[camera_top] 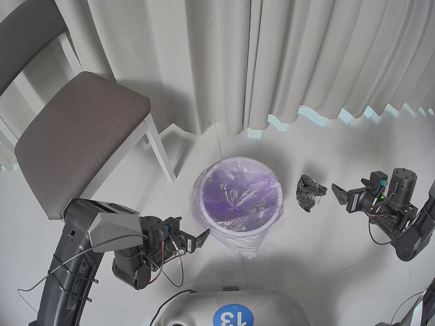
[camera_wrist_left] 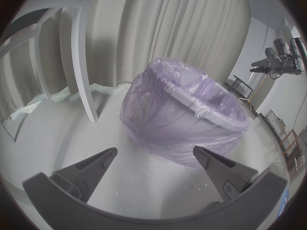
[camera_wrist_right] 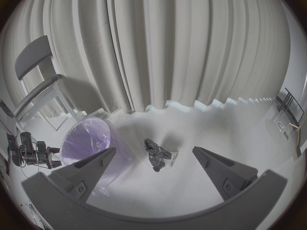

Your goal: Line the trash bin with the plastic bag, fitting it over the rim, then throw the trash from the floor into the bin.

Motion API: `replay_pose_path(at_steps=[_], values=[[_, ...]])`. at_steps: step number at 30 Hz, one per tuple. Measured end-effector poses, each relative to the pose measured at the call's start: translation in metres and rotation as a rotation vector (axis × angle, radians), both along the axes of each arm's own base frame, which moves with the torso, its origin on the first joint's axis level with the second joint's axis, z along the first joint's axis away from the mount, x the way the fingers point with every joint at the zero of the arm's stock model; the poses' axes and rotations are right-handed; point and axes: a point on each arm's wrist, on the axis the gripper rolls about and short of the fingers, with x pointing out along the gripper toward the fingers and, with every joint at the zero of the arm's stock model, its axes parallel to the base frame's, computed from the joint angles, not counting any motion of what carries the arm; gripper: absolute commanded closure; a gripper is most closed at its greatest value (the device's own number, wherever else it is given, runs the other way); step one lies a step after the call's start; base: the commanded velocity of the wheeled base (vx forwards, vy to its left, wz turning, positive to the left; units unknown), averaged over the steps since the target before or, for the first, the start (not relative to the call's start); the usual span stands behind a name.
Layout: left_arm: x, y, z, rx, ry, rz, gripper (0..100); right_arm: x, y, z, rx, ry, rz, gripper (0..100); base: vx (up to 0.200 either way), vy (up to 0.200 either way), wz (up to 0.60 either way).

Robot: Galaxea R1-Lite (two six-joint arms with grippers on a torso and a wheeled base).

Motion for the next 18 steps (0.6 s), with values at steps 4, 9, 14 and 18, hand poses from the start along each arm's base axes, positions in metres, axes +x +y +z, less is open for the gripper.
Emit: replay_pose_path(at_steps=[4, 9, 14, 18], values=[[0.010, -0.009, -0.002, 0.008, -0.019, 0.033, 0, 0.002, 0.005, 0.004, -0.001, -0.018, 0.017, 0, 0.000, 0.000, 0.00], [0.022, -0.018, -0.004, 0.035, -0.011, 0.061, 0, 0.006, 0.010, 0.010, -0.018, -0.030, 0.036, 0, 0.000, 0.000, 0.00], [0.035, -0.020, -0.008, 0.121, 0.021, 0.070, 0, 0.012, 0.015, 0.016, -0.025, -0.019, 0.052, 0, 0.000, 0.000, 0.00], [0.047, -0.011, -0.008, 0.196, 0.051, 0.061, 0, 0.019, 0.022, 0.024, -0.027, -0.023, 0.069, 0, 0.000, 0.000, 0.00]])
